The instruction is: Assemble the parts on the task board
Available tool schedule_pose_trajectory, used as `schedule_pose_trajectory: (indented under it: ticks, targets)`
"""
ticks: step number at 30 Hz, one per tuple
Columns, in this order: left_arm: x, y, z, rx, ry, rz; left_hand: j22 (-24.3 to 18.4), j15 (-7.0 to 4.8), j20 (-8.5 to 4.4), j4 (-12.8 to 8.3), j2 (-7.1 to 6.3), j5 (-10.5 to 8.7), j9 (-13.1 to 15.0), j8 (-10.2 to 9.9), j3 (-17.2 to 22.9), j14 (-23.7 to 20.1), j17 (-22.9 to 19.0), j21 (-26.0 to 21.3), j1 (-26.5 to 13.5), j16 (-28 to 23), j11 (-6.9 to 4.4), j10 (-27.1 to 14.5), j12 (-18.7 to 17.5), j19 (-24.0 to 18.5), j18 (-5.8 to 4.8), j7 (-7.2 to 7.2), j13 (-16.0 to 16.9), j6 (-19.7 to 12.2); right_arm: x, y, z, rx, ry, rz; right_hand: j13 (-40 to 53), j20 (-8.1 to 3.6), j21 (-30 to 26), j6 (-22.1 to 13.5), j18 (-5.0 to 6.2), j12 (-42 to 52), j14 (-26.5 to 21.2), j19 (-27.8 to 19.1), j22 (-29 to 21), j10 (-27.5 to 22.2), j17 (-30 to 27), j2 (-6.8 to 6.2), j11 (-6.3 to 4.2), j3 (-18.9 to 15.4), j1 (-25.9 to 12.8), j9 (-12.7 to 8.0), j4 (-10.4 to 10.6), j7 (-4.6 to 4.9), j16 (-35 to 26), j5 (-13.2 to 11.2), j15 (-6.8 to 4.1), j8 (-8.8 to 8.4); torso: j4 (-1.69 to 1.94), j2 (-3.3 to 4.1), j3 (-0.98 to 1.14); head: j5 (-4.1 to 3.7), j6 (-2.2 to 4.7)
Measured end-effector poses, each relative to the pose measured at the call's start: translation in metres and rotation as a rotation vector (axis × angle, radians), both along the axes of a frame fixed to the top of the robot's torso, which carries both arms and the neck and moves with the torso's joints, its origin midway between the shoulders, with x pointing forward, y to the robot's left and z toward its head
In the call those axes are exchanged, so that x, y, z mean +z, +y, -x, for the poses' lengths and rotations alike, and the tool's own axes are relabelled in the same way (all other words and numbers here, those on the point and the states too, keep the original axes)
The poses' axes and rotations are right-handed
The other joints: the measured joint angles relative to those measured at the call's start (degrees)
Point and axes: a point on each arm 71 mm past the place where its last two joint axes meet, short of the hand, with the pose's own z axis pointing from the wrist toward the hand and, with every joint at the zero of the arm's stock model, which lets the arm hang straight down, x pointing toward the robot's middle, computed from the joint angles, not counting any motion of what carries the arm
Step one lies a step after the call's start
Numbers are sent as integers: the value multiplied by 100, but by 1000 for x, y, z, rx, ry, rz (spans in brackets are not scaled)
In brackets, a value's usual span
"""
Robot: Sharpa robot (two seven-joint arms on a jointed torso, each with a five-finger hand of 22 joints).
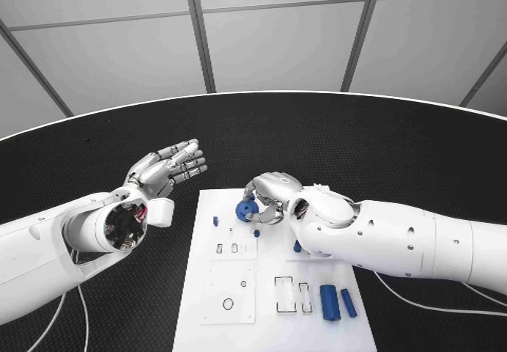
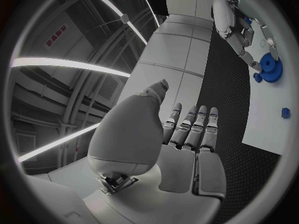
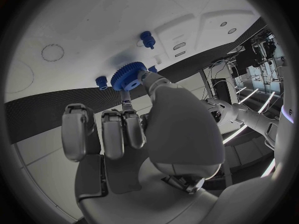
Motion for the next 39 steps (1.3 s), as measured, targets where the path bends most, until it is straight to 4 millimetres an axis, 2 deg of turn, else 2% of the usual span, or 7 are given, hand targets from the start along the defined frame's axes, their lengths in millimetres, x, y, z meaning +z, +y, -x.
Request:
schedule_pose_trajectory:
  ticks: [7,22,39]
  targets:
    - [0,1,0,1,1,-1,0,0,0,0,0,0,0,0,0,0,0,0,0,0,0,0,0,0,0,0,0,0,-1,2,-3,-5,2,6,0,-1,0,0,0,0,0,-2,0,0,0,-15,0,0,-14,1,0,0,0,0,0,-2,4,3,-3,2,-10]
    - [0,1,1,0,2,-1,1,0,0,0,0,0,1,0,0,0,0,0,0,0,0,0,0,0,0,0,1,0,-1,1,-6,-24,-4,-2,0,-20,0,0,-1,0,0,-20,-1,0,-1,-38,0,49,-37,-1,-15,-2,0,9,0,-22,1,3,8,17,-20]
    - [0,1,1,-2,3,-1,-8,0,20,0,0,0,-5,-23,0,0,1,-24,0,0,21,-20,0,-20,0,0,-4,1,-2,3,-9,-35,-6,-2,4,-20,0,3,-1,0,0,-20,-1,0,-1,-54,0,72,-51,-8,-39,-4,0,28,0,-51,4,1,3,9,-31]
